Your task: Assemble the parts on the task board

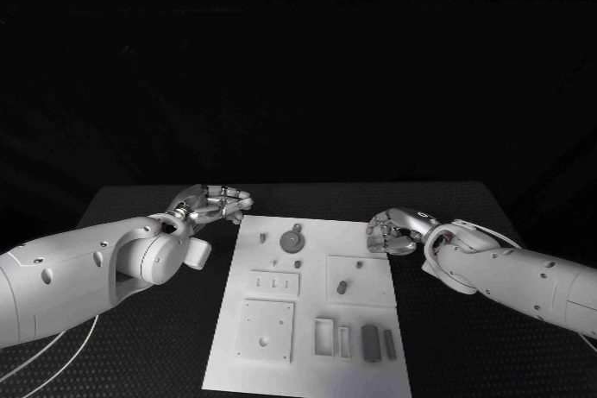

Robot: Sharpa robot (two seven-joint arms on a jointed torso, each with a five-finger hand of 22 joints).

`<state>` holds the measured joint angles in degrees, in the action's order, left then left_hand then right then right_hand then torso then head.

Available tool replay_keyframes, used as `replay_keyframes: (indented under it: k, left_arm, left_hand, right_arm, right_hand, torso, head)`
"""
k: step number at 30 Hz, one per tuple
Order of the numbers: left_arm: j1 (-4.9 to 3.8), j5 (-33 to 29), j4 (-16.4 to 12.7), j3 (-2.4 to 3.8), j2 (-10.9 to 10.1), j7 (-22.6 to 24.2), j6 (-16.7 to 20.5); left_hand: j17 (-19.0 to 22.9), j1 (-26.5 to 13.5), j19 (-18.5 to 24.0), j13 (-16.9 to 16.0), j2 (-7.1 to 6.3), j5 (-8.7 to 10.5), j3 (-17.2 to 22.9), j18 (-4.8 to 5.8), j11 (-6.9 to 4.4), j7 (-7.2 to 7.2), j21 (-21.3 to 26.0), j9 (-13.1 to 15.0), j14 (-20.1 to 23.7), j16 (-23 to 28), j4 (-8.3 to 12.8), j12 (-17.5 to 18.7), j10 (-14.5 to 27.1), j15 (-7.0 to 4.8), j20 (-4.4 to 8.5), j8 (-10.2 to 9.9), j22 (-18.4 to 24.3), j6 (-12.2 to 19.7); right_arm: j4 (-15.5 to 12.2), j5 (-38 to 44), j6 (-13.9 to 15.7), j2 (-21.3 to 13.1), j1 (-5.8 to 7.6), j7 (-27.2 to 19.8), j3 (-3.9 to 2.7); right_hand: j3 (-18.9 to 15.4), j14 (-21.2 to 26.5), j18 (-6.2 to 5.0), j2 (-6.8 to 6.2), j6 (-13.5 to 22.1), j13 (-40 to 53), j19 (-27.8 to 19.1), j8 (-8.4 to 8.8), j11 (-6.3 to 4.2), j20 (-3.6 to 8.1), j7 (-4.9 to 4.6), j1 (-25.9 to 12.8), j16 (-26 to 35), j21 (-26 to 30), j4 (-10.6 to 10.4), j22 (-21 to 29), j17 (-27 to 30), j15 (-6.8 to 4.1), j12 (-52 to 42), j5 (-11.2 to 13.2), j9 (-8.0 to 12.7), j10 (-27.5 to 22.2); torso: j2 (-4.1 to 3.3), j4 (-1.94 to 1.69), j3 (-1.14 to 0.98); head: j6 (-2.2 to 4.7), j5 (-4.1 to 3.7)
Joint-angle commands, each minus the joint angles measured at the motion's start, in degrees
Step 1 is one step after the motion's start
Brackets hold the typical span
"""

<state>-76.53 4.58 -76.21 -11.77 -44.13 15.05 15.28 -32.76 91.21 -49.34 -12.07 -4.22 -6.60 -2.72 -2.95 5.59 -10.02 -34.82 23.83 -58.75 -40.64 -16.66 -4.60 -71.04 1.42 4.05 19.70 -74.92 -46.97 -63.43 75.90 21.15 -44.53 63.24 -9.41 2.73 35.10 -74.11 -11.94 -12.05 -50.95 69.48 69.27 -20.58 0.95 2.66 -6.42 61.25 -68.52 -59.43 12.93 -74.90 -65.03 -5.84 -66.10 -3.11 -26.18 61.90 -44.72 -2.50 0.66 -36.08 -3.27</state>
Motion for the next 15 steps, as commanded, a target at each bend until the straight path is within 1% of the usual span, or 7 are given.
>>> replay_keyframes:
  k: [1, 3, 6, 10, 15]
  left_arm:
    - [-0.02, 0.10, -0.07, 0.04, 0.02, 0.55, -0.88]
    - [-0.02, 0.10, -0.08, 0.04, 0.06, 0.53, -0.89]
    - [-0.02, 0.10, -0.04, 0.04, 0.08, 0.53, -0.90]
    - [-0.02, 0.10, -0.02, 0.04, 0.05, 0.49, -0.88]
    - [-0.02, 0.10, -0.04, 0.04, 0.02, 0.49, -0.87]
  left_hand:
    - [0.01, -0.45, 0.54, -0.10, -0.09, 0.24, 0.07, -1.14, 0.06, -0.24, -0.23, 0.07, 0.32, 0.26, -0.01, 0.33, -0.36, 0.17, 0.05, -0.22, -0.64, -0.09]
    - [0.01, -0.45, 0.54, -0.11, -0.09, 0.24, 0.07, -1.14, 0.06, -0.24, -0.23, 0.07, 0.32, 0.26, -0.01, 0.34, -0.36, 0.17, 0.05, -0.22, -0.64, -0.10]
    - [0.01, -0.45, 0.54, -0.11, -0.08, 0.24, 0.07, -1.14, 0.06, -0.24, -0.23, 0.08, 0.32, 0.26, -0.01, 0.34, -0.36, 0.17, 0.04, -0.22, -0.63, -0.10]
    - [0.01, -0.44, 0.54, -0.12, -0.08, 0.24, 0.08, -1.14, 0.06, -0.24, -0.23, 0.09, 0.32, 0.26, 0.00, 0.35, -0.36, 0.17, 0.04, -0.23, -0.63, -0.10]
    - [0.01, -0.44, 0.55, -0.13, -0.09, 0.24, 0.07, -1.14, 0.06, -0.24, -0.23, 0.09, 0.32, 0.27, 0.00, 0.37, -0.34, 0.18, 0.04, -0.24, -0.63, -0.09]
  right_arm:
    - [-0.19, 0.80, -1.11, 0.13, -0.03, -0.45, -0.01]
    - [-0.16, 0.92, -1.23, 0.18, -0.04, -0.38, -0.01]
    - [-0.14, 0.99, -1.35, 0.24, -0.04, -0.34, -0.01]
    - [-0.07, 1.52, -2.22, 0.27, -0.04, 0.10, -0.01]
    - [0.06, 2.30, -2.74, 0.31, -0.07, 0.47, -0.01]
  right_hand:
    - [0.35, 0.05, -3.06, 0.68, -6.80, -0.10, 0.22, -0.21, -1.28, -0.01, 0.54, 0.07, 0.26, -0.31, -0.10, -0.94, -0.07, -0.46, -0.31, 0.14, -0.09, -1.55]
    - [0.38, 0.04, -3.05, 0.71, -6.87, -0.11, 0.23, -0.24, -1.31, -0.02, 0.57, 0.02, 0.26, -0.32, -0.17, -0.95, -0.08, -0.49, -0.31, 0.16, -0.12, -1.51]
    - [0.42, 0.02, -3.06, 0.73, -6.94, -0.06, 0.23, -0.28, -1.34, -0.02, 0.60, 0.01, 0.25, -0.34, -0.20, -0.95, -0.09, -0.51, -0.38, 0.17, -0.14, -1.40]
    - [0.54, -0.04, -3.06, 0.97, -7.16, 0.09, 0.28, -0.41, -1.43, -0.02, 0.70, -0.04, 0.21, -0.42, -0.33, -0.97, -0.14, -0.58, -0.61, 0.21, -0.25, -1.02]
    - [0.92, -0.12, -3.06, 1.42, -7.52, 0.39, 0.35, -0.66, -1.62, -0.01, 0.89, -0.10, 0.14, -0.58, -0.61, -0.99, -0.23, -0.74, -1.06, 0.31, -0.47, -0.26]
  torso:
    - [0.00, 0.09, -0.02]
    - [0.00, 0.05, -0.04]
    - [0.01, -0.01, 0.01]
    - [0.02, 0.00, -0.03]
    - [0.02, 0.03, 0.01]
  head:
    - [-0.04, 0.03]
    - [-0.16, 0.04]
    - [-0.15, -0.04]
    - [-0.28, -0.01]
    - [-0.39, 0.00]
